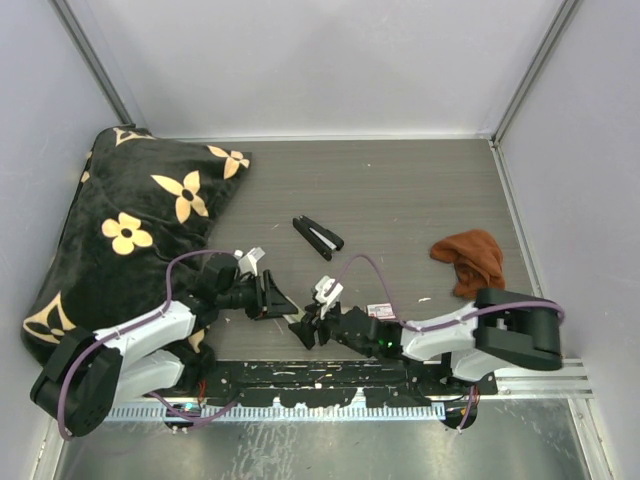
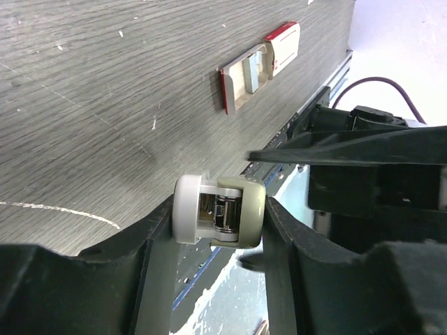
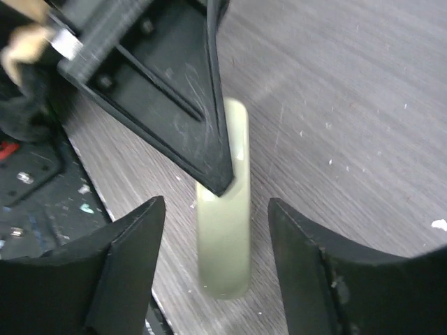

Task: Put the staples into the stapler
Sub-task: Close the stapler at the center of the board.

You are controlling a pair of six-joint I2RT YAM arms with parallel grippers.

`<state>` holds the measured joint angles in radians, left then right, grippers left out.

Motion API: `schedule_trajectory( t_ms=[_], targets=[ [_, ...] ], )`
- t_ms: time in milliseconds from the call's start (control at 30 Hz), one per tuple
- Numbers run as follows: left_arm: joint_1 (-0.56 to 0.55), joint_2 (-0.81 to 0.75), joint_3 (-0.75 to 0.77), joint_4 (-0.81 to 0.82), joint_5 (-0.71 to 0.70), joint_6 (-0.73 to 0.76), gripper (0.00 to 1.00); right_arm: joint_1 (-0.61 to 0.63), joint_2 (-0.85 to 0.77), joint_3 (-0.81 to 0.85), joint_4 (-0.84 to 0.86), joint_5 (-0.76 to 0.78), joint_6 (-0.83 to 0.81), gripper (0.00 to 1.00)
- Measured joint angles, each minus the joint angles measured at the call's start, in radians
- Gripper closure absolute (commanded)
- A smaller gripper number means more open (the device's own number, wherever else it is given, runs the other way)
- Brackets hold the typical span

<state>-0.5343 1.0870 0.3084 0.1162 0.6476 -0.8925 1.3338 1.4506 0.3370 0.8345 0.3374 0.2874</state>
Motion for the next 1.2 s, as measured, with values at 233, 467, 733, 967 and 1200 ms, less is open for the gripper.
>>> schedule_trajectory(
  t_ms=[233,467,733,967,1200],
  targets=[
    [0.0,-0.069,0.001,0.001,0.02,0.018,1.0,-0.124,-0.295,0.004,-0.176,-0.175,0.043,0.06],
    [-0.001,-0.143,0.057,0.001,0.136,0.064,1.0,-0.375,-0.431,0.011,-0.327,-0.582,0.175,0.06],
    [-0.034,-0.182,0.107,0.056,0.23,0.069,1.0,-0.393,-0.328,0.065,-0.291,-0.963,0.31,0.13],
    [-0.052,-0.19,0.12,0.044,0.276,0.071,1.0,-0.401,-0.266,0.066,-0.236,-1.101,0.387,0.88],
    [-0.055,-0.191,0.123,0.037,0.288,0.078,1.0,-0.406,-0.254,0.068,-0.23,-1.116,0.418,0.92]
  ],
)
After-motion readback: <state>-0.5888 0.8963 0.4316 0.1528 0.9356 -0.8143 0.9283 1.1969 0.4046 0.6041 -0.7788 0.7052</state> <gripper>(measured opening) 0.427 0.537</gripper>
